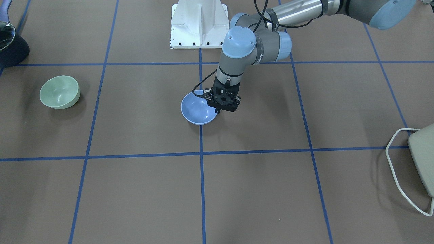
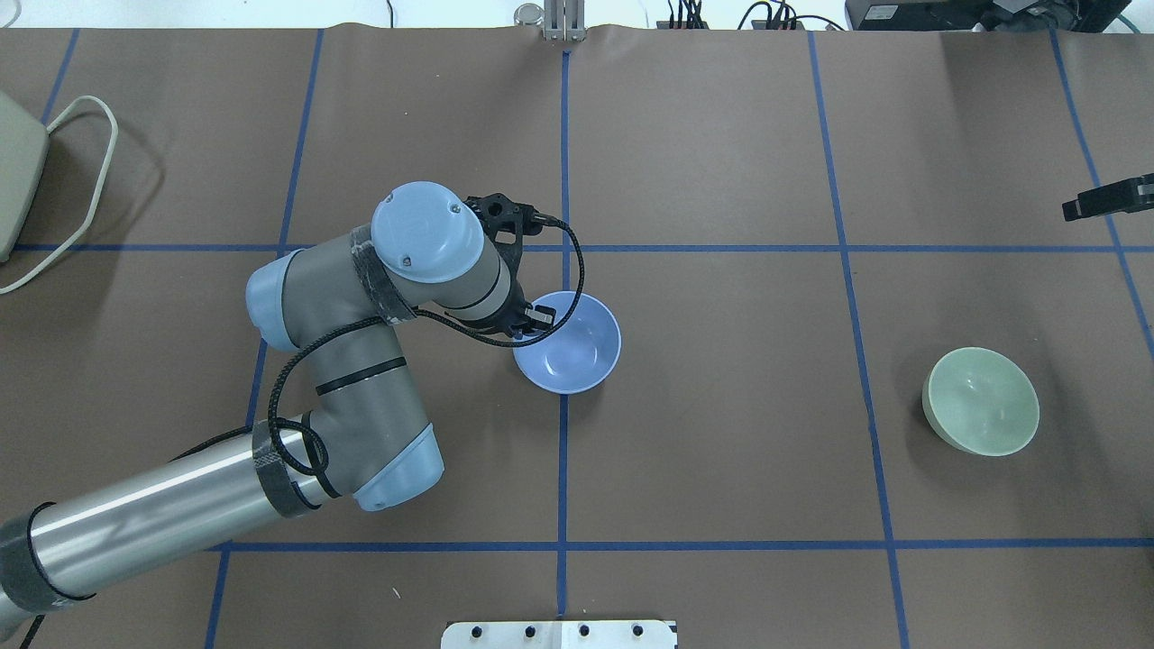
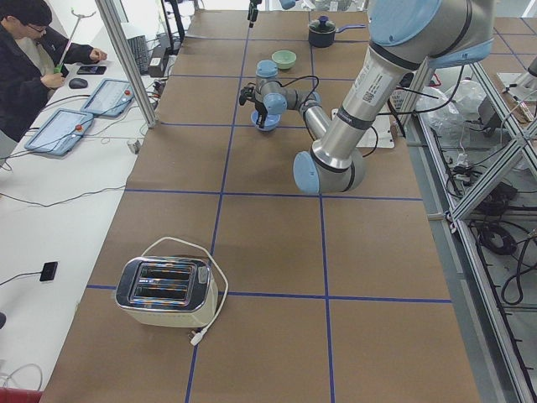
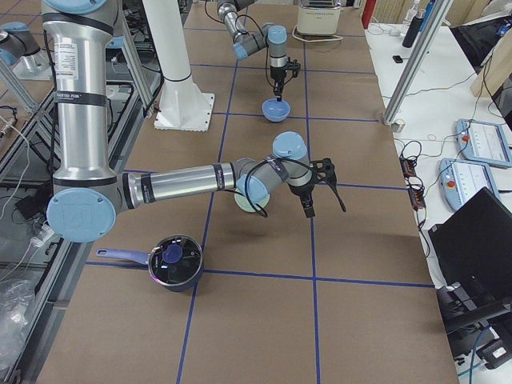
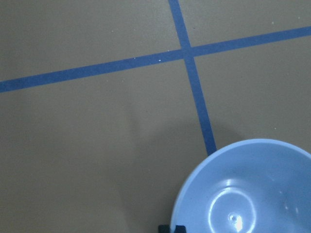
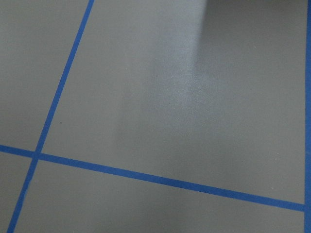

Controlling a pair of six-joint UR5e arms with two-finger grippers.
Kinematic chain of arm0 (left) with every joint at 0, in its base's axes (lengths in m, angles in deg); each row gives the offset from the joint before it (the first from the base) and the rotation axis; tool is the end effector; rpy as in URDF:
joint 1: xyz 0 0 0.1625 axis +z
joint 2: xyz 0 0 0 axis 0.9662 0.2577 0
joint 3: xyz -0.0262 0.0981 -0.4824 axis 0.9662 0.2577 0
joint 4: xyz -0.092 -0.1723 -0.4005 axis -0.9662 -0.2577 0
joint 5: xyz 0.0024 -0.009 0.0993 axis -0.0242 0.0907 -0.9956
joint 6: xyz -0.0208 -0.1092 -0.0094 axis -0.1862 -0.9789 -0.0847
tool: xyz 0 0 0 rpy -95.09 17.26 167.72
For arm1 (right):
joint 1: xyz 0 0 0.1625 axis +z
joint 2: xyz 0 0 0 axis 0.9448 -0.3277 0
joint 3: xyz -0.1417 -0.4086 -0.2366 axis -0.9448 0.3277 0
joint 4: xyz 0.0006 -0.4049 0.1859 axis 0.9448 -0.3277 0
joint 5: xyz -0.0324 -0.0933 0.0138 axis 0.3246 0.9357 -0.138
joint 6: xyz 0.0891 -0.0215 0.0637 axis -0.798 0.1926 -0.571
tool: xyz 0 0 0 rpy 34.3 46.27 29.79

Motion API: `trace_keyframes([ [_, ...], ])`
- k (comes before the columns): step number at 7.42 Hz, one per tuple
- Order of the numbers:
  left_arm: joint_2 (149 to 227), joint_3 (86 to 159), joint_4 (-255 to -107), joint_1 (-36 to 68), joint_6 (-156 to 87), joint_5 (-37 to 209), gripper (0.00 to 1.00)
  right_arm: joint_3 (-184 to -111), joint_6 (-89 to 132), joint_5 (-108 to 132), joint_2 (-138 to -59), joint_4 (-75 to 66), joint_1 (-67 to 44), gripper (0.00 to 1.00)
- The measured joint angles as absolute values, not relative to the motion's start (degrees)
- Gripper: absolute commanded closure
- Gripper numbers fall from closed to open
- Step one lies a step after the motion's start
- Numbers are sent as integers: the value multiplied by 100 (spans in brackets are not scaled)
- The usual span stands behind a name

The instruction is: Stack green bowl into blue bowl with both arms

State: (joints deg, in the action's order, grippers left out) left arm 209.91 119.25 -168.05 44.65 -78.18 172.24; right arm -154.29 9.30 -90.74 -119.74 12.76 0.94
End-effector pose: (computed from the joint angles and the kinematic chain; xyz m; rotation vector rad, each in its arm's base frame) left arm 0.6410 -0.4912 0.2446 0.2201 0.9296 0.1600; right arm -0.1060 -0.5396 0.5983 0.3688 -0.8151 -0.0444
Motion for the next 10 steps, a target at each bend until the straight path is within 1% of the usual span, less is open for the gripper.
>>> trace_keyframes([
  [1,20983,11939,-16848,4465,-7816,17224,2,-15433,926,-9074,-11974,1276,94,0],
  [3,20935,12173,-16883,4354,-7789,17245,2,-15445,920,-9085,-11971,1276,91,0],
  [5,20571,12739,-16668,3948,-7671,17524,2,-15481,911,-9135,-11966,1274,81,0],
  [7,20003,13451,-16034,3229,-6791,18024,2,-15706,584,-9268,-11995,1263,21,0],
  [8,19659,13793,-15583,2752,-5970,18196,2,-15908,319,-9304,-12060,1257,-87,0],
  [10,18928,14029,-15125,1571,-4092,18477,2,-16281,-97,-9277,-12226,1251,-399,0],
])
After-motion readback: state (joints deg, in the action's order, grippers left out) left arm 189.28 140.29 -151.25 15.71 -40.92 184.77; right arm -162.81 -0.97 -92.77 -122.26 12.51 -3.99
